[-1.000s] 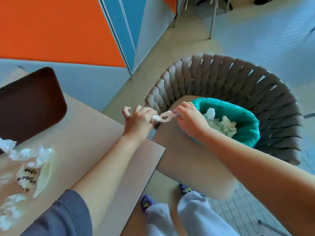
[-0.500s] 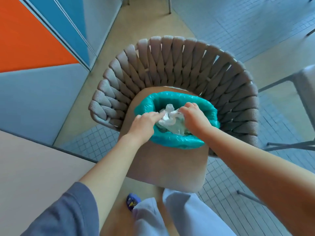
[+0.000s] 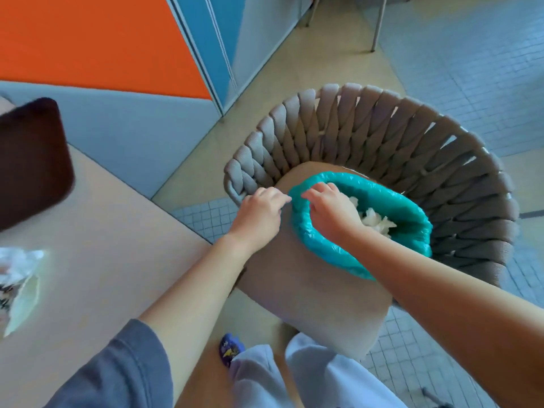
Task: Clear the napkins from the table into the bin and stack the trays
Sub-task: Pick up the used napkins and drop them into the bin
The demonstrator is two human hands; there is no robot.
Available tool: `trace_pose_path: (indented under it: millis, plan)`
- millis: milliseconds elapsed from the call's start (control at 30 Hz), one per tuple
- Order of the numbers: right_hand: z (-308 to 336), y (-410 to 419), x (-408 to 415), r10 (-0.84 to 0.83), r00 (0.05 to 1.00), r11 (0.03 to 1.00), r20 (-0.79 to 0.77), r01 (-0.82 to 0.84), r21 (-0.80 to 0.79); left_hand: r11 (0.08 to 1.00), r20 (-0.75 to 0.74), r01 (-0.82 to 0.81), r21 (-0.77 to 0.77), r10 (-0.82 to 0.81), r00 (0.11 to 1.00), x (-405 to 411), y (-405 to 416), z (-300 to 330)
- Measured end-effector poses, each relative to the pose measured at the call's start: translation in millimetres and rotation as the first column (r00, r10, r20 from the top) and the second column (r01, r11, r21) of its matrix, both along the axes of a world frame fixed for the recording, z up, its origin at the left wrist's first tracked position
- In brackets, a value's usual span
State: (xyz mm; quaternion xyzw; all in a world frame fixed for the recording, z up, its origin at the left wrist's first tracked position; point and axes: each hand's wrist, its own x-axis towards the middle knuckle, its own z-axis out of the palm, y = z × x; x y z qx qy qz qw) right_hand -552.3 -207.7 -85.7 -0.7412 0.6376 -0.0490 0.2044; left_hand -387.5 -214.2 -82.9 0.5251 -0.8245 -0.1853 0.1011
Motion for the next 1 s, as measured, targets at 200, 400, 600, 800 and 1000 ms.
trace_pose_path:
  millis: [200, 400, 600, 800, 1000]
  plan:
    - [28, -10, 86, 0.195, 0.980, 0.979, 0.047, -0.192, -0.064, 0.977, -0.034, -0.197, -0.078, 0.195, 0.980, 85, 25, 34]
    - [52, 4, 180, 0.358, 0.929, 0.931, 0.098, -0.347, -0.110, 0.900, 0.005, -0.415, -0.135, 0.420, 0.908, 178, 68, 54]
    - [66, 25, 264, 0.492, 0.864, 0.869, 0.105, -0.481, -0.114, 0.814, 0.043, -0.560, -0.157, 0.572, 0.819, 264, 117, 59]
    - [67, 42, 347, 0.564, 0.821, 0.824, 0.089, -0.555, -0.111, 0.724, 0.056, -0.664, -0.187, 0.683, 0.728, 339, 155, 60]
    - [56, 51, 419, 0.610, 0.781, 0.792, 0.132, -0.600, -0.111, 0.711, 0.061, -0.695, -0.104, 0.702, 0.709, 391, 172, 39]
